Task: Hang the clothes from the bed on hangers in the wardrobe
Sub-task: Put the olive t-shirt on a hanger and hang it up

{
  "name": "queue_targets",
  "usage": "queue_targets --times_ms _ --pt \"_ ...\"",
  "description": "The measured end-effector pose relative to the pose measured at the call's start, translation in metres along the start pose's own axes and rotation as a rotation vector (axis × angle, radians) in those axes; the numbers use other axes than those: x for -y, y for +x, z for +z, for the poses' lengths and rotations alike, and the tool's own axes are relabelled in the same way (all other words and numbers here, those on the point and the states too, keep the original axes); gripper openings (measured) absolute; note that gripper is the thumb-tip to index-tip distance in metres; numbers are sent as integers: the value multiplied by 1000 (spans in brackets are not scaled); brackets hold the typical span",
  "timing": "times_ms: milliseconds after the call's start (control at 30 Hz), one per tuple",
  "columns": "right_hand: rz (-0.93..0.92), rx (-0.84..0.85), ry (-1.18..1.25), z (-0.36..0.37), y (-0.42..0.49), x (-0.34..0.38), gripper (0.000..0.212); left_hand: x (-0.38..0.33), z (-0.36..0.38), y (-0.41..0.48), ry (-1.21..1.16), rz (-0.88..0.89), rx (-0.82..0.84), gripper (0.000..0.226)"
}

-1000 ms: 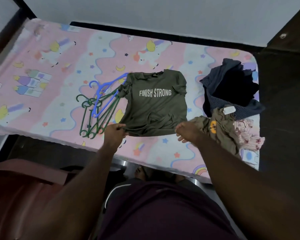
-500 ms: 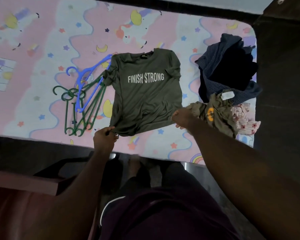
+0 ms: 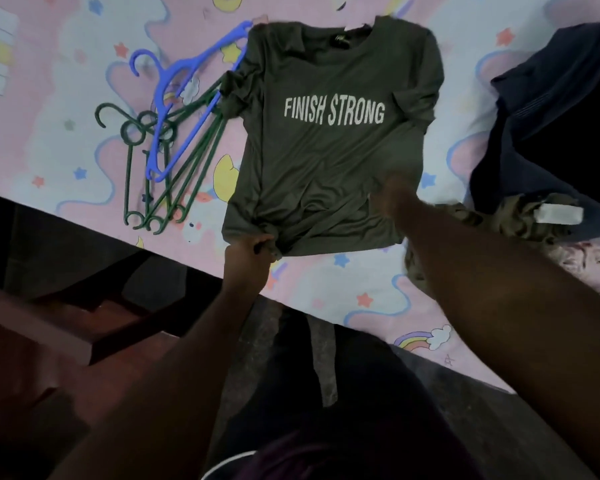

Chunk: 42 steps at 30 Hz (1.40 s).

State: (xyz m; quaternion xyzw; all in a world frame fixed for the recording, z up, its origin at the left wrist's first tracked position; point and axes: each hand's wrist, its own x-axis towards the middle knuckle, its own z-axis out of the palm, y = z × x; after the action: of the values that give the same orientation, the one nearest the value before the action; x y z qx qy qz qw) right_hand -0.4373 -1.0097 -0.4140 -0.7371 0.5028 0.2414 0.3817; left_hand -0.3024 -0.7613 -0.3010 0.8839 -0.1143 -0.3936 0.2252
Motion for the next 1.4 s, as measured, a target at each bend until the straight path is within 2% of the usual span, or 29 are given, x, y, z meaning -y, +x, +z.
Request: queue_targets --times_ms 133,267,433,567,667,767,867,1000,1100,1200,1400 --pt "9 -46 -30 10 26 -8 58 -9 4 8 9 -46 -8 32" --pt "0 -28 65 9 28 -6 33 -16 -2 10 47 -69 1 33" --pt "-63 -139 198 9 -3 -6 29 -11 -15 9 144 -67 -35 27" --pt "-104 -143 175 1 -44 -10 41 -5 -25 7 318 -57 -74 18" --pt "-102 -154 102 -9 -82 -10 36 1 -41 2 393 -25 -92 20" --pt "-94 -191 44 -23 -133 -5 32 6 -69 -9 452 96 -98 21" --pt "-140 -291 122 -50 -179 13 12 11 -103 -25 493 211 -143 25" --pt "-65 -397 454 -110 -236 50 3 -3 -159 -37 377 338 -200 22" --pt "-150 -638 656 -155 -280 65 9 -38 -208 -44 70 405 -344 15" --pt "-252 -792 900 -188 -315 73 24 -69 -246 -52 -192 408 -483 15" --pt "-248 -992 1038 -209 -361 55 19 -60 -282 -51 -525 397 -545 34"
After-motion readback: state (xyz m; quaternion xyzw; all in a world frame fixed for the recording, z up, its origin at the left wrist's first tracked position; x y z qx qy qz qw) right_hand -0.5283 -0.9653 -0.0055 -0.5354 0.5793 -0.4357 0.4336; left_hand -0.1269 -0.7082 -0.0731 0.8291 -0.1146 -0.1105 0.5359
